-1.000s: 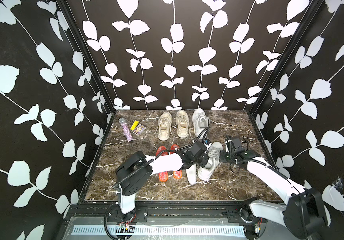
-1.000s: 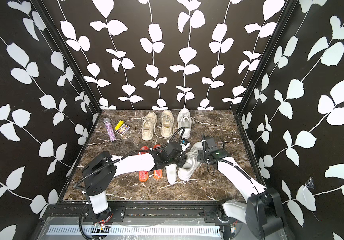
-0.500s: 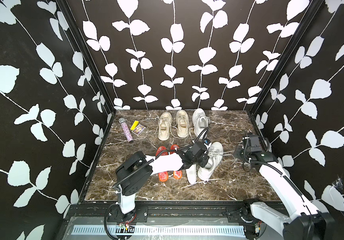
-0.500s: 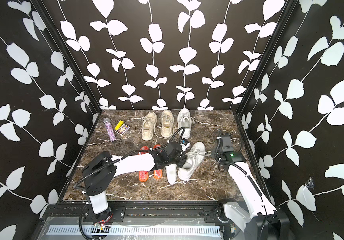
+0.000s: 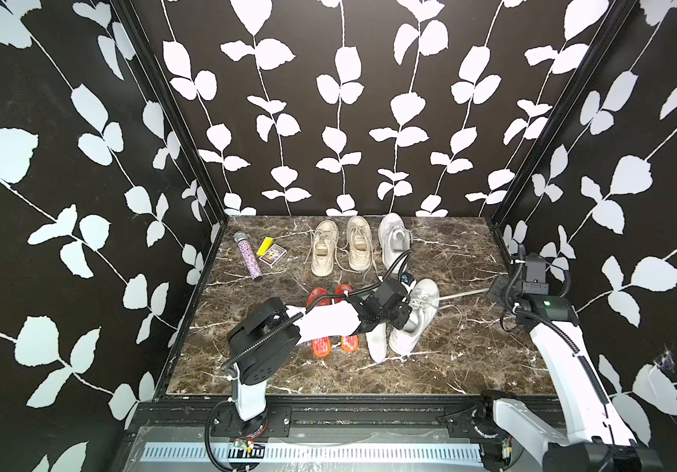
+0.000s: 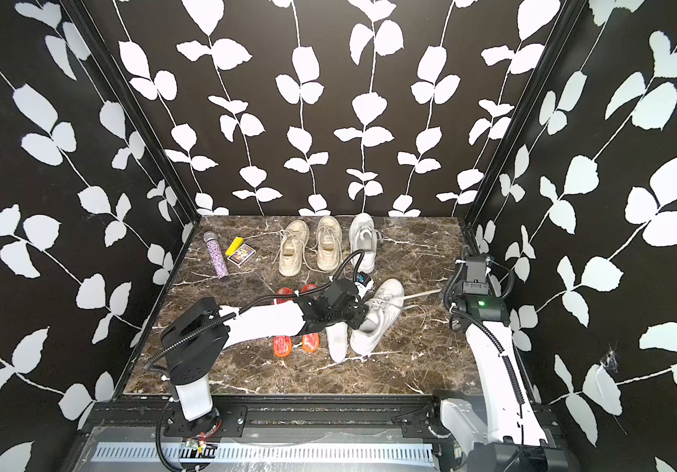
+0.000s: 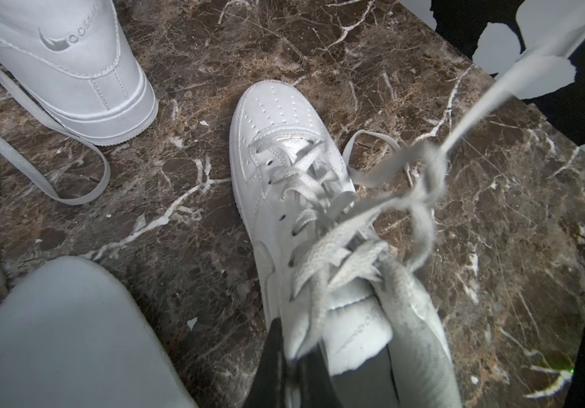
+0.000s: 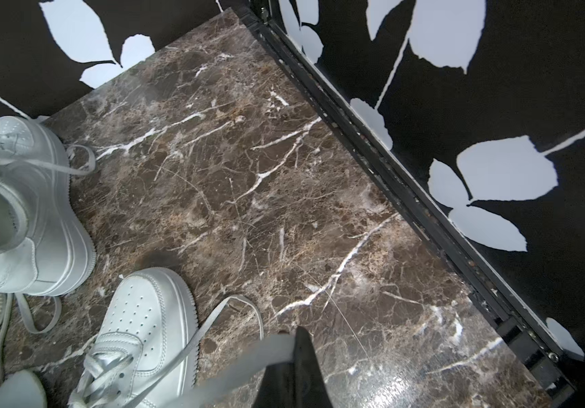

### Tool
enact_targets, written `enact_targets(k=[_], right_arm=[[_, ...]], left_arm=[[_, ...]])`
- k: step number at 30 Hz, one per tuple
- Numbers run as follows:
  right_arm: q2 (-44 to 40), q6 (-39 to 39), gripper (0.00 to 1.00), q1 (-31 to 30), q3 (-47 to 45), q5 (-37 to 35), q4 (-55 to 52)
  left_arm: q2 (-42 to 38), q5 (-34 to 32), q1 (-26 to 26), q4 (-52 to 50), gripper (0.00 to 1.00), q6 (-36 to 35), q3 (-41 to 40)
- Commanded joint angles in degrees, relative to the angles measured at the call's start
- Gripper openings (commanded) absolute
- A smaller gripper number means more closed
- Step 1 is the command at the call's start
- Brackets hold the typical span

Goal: Remove the insole from the shoe
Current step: Untie the shoelace on the shoe.

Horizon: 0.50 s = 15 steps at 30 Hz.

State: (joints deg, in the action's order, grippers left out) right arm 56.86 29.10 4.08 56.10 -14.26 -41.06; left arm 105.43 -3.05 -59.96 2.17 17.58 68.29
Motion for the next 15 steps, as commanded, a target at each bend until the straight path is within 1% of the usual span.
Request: enact_targets(k=[1, 4, 8, 9, 10, 11, 12, 13, 15], right_arm=[[-0.6, 0.4, 0.0, 1.6, 1.2, -1.1, -1.0], [-0.9, 0.5, 0.0, 3.1, 1.5, -0.9, -0.8], [-0.7, -1.3, 0.0, 3.3, 0.9, 4.7, 0.7], [-0.5, -1.9, 0.0, 3.2, 0.7, 4.6, 0.4], [-0.7, -2.1, 0.05, 3.0, 0.0, 3.3, 0.2], [-1.0, -2.4, 0.14, 3.0, -0.8, 1.7, 0.1], [-1.5, -2.6, 0.25, 3.0, -1.3, 0.8, -0.1], [-1.9, -2.8, 0.33, 3.0, -1.7, 0.9, -0.1], [-2.9, -3.1, 0.45, 2.7, -2.2, 2.9, 0.1]], left_arm=[[-1.8, -0.9, 0.3, -0.4, 0.0, 1.0, -1.3], [-1.9, -1.2, 0.3, -0.4, 0.0, 1.0, -1.5], [-2.1, -0.9, 0.3, -0.3, 0.0, 1.2, -1.7], [-2.2, -0.8, 0.3, -0.2, 0.0, 1.2, -1.7], [-2.1, -0.7, 0.3, 0.0, 0.0, 1.2, -1.8], [-2.1, -0.5, 0.3, 0.0, 0.0, 1.1, -1.8], [-2.1, -0.5, 0.3, 0.1, 0.0, 1.1, -1.7], [-2.1, -0.3, 0.3, 0.1, 0.0, 1.0, -1.7], [-1.9, 0.0, 0.3, 0.2, 0.0, 1.0, -1.5]])
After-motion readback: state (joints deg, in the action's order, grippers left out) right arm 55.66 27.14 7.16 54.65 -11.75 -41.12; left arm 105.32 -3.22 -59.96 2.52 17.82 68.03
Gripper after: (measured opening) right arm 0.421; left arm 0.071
